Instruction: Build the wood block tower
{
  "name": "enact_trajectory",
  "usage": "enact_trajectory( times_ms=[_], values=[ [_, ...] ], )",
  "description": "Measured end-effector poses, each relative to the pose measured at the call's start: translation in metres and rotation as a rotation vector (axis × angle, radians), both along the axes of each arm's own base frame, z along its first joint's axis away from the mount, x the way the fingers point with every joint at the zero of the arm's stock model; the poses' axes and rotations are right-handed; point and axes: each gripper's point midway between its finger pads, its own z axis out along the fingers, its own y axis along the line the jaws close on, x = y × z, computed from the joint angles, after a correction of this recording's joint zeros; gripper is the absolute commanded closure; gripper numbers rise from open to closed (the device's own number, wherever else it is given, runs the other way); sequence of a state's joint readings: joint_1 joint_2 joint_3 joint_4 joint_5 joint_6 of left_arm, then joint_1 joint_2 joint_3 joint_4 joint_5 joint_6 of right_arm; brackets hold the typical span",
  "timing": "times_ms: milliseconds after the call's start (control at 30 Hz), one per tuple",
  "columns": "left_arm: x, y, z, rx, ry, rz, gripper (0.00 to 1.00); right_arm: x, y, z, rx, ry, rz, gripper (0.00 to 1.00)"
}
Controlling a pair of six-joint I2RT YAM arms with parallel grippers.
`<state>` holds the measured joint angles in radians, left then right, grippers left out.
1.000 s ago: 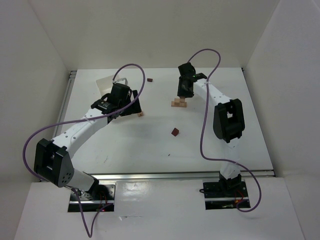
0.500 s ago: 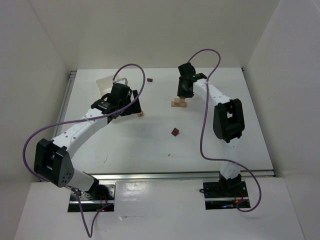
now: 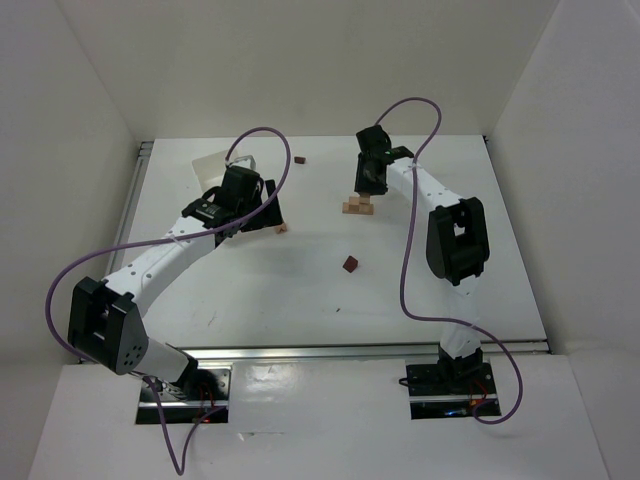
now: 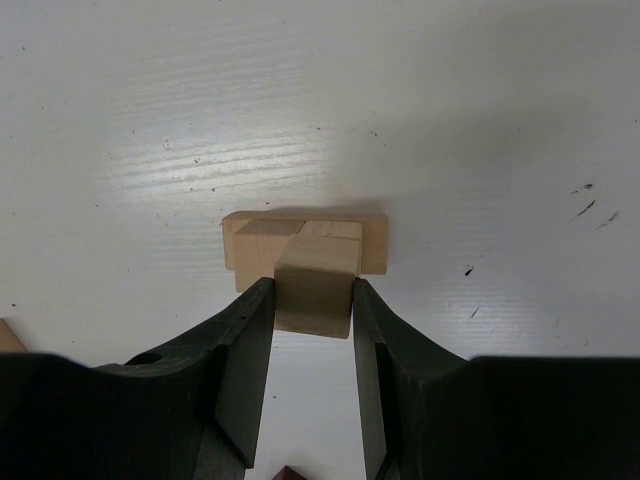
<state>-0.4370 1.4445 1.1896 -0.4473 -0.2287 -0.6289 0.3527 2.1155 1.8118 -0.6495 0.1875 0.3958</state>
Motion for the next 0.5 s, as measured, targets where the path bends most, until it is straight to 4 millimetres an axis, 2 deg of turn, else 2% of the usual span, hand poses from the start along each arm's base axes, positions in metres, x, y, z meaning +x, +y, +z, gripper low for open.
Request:
enact_trajectory(
  times_ms=[267, 367, 500],
  values=[
    [0.0004, -0.0001, 0.0003, -0.001, -0.002, 0.000, 0.00, -0.0011, -0.0005, -0.0029, -0.004, 0.006, 0.003, 0.65],
    [0.0006, -0.0003, 0.0005, -0.001, -0.003, 0.000, 0.00, -0.0011, -0.0006, -0.0031, -0.005, 0.006, 0.003, 0.59],
    [0.0006, -0.0002, 0.0005, -0.001, -0.003, 0.000, 0.00, -0.0011, -0.0006, -0.0032, -0.005, 0.006, 0.003, 0.59]
  ],
)
